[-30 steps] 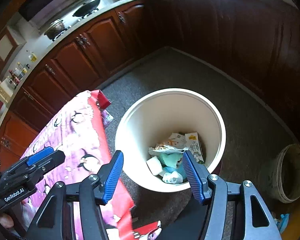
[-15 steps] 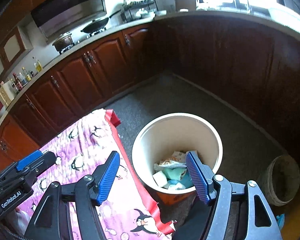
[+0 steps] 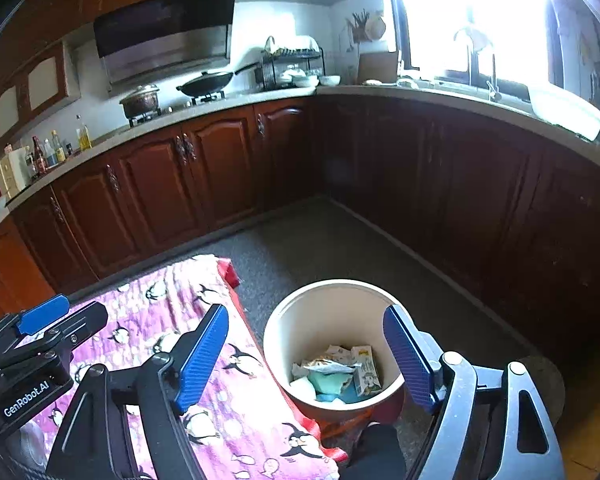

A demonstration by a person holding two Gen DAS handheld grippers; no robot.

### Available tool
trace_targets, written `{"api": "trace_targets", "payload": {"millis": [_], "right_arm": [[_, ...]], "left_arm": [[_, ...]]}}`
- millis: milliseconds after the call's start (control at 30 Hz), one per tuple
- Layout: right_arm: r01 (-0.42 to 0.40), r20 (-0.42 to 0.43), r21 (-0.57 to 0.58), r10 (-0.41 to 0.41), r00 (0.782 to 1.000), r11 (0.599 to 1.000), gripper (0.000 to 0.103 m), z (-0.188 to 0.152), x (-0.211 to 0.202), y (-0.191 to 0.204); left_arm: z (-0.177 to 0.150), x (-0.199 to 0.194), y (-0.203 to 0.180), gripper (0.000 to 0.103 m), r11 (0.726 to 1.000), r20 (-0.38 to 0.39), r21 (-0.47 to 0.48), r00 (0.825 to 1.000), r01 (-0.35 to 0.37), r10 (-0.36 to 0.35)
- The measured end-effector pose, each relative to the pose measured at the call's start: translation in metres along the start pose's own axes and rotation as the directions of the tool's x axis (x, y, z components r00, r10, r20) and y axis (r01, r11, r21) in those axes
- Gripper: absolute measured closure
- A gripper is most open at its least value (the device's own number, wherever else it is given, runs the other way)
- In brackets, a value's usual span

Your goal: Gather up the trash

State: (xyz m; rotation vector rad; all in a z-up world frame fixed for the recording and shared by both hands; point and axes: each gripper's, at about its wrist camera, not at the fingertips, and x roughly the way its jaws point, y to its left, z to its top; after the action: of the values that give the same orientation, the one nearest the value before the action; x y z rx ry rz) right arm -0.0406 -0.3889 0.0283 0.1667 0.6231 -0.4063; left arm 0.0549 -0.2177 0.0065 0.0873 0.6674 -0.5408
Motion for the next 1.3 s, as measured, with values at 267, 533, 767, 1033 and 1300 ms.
{"api": "trace_targets", "payload": {"millis": [267,533,767,1033,1300], "right_arm": [[-0.017,0.029,0.003,0.017,0.999,1.000,0.025,0.002,-0.010,0.004],[-0.008,0.062,-0.009,0.009,0.998,1.000,0.022,0.003,-0.017,0.009],[-0.002,0.068,-0.016,0.003,0.998,1.000,0.022,0.002,-0.017,0.010],[-0.001,0.069,-0.022,0.003,0.998,1.000,0.022,0.002,-0.020,0.011],[-0.003,0.068,-0.026,0.005,0.998,1.000,0.022,0.003,-0.020,0.012]], "left_arm": [[0.000,-0.012,-0.003,0.042,1.000,0.024,0.020,1.000,-0.020,0.019],[0.001,-0.017,-0.002,0.042,1.000,0.030,0.014,1.000,-0.010,0.009],[0.001,-0.019,0.000,0.042,1.000,0.036,0.011,0.999,-0.007,0.006],[-0.001,-0.018,-0.002,0.042,1.000,0.036,0.013,0.999,-0.002,0.002],[-0.002,-0.018,-0.001,0.042,1.000,0.038,0.010,0.999,0.003,-0.004]]}}
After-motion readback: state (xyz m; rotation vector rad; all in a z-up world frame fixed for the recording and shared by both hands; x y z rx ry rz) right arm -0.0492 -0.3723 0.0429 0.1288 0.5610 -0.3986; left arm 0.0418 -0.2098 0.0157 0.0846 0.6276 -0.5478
